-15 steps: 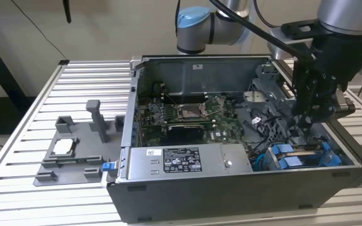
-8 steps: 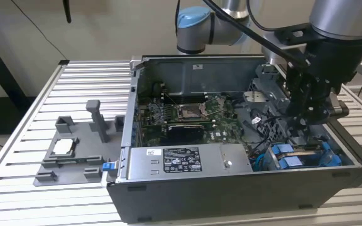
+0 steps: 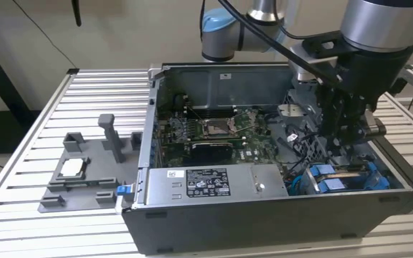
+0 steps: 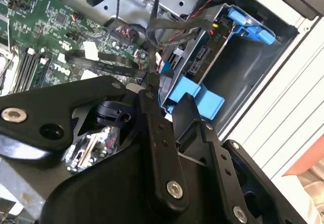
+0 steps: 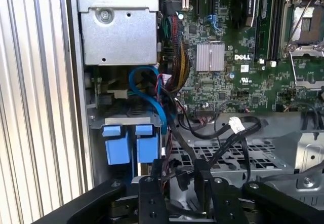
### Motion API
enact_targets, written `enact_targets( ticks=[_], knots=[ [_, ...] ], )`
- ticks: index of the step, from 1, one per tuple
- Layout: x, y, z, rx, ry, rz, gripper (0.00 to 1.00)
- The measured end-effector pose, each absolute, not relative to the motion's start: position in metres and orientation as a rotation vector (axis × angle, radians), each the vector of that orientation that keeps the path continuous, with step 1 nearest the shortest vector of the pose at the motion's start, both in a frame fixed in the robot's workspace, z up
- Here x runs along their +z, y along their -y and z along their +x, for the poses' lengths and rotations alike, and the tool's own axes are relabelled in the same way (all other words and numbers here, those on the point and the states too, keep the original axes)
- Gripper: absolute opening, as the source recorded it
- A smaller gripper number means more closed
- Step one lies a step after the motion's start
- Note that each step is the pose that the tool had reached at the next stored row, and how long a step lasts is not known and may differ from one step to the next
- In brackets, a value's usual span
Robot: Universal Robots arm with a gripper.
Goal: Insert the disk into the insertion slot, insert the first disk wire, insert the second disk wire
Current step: 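Insert the second disk wire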
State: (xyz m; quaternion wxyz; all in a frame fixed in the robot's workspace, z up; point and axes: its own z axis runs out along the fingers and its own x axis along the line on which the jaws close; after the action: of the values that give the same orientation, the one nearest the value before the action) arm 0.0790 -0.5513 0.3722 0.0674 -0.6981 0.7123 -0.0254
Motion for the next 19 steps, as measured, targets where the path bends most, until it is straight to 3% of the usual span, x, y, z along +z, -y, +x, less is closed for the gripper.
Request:
enact_targets(
  ticks=[2, 5, 19],
  knots=[
    [0.3722, 0.5512, 0.0787, -0.077, -2.142, -2.108, 0.37],
    [0.3721, 0.5512, 0.0785, -0.078, -2.131, -2.116, 0.23],
    [0.3690, 0.5509, 0.0771, -0.091, -2.069, -2.157, 0.23]
  ],
)
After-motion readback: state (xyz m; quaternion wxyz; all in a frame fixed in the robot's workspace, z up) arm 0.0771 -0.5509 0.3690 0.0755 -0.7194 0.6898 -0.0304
